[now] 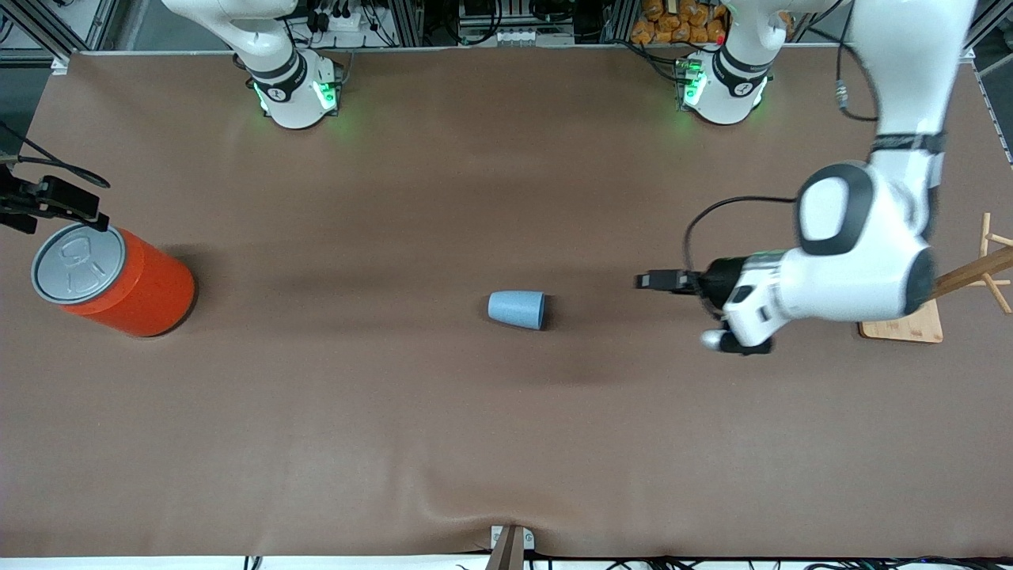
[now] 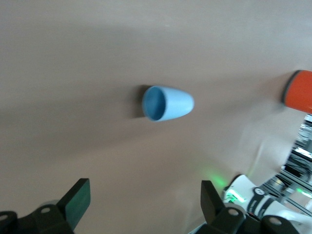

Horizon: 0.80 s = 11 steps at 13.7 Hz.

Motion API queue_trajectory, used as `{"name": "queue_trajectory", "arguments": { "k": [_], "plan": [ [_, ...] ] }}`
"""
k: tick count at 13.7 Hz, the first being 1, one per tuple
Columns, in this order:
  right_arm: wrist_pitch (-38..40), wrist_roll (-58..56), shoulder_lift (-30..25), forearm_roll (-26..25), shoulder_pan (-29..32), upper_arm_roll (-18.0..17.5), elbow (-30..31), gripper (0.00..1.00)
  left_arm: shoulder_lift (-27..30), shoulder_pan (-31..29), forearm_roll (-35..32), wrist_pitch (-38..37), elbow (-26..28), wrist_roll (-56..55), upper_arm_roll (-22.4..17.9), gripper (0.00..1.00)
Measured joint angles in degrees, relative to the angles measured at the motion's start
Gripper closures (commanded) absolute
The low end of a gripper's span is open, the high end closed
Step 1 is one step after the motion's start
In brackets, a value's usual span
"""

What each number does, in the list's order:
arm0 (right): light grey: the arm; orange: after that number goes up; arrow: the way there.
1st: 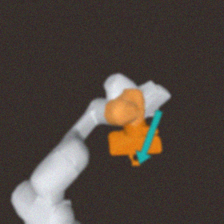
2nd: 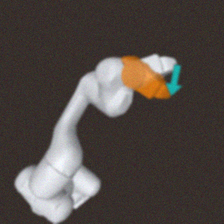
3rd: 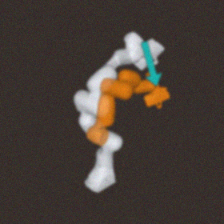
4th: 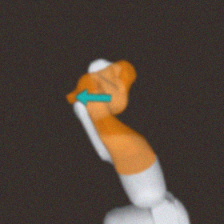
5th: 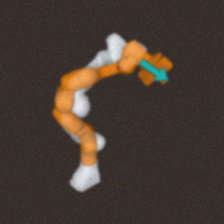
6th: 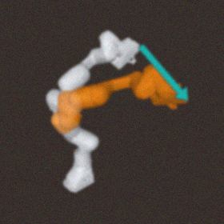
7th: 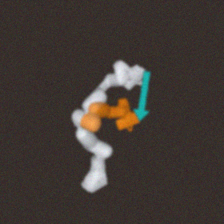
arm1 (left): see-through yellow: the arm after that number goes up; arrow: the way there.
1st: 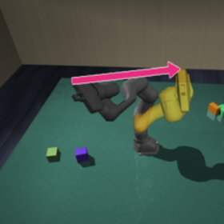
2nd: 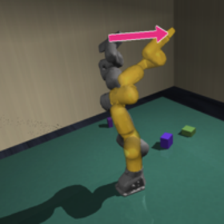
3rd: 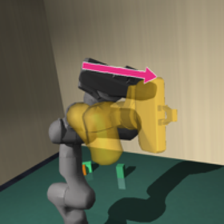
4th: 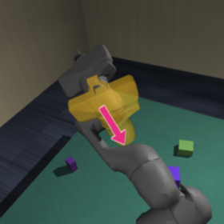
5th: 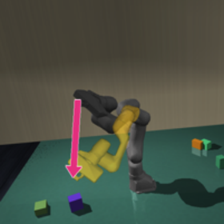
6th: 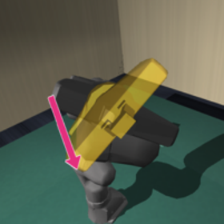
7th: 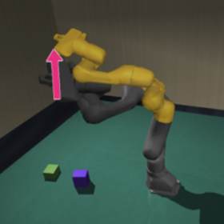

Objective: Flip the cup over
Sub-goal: 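Reach the left gripper to the base of the lying cup, then grasp the cup with the left gripper and drag it along the table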

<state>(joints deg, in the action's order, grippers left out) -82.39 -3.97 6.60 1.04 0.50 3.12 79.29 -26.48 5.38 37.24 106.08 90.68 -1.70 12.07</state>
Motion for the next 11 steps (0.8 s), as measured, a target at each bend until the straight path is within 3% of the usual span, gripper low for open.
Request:
{"name": "queue_trajectory", "arguments": {
  "k": [5,11],
  "plan": [
    [-0.25,0.02,-0.18,0.0,-0.09,-0.16,0.07,0.0,-10.03,4.47,17.12,9.36,-0.01,11.26,0.12,0.13],
    [-2.02,0.02,-2.18,0.0,-0.36,-0.22,2.95,0.0,-18.26,5.03,27.29,12.04,-0.35,26.05,0.07,0.29]
  ]
}}
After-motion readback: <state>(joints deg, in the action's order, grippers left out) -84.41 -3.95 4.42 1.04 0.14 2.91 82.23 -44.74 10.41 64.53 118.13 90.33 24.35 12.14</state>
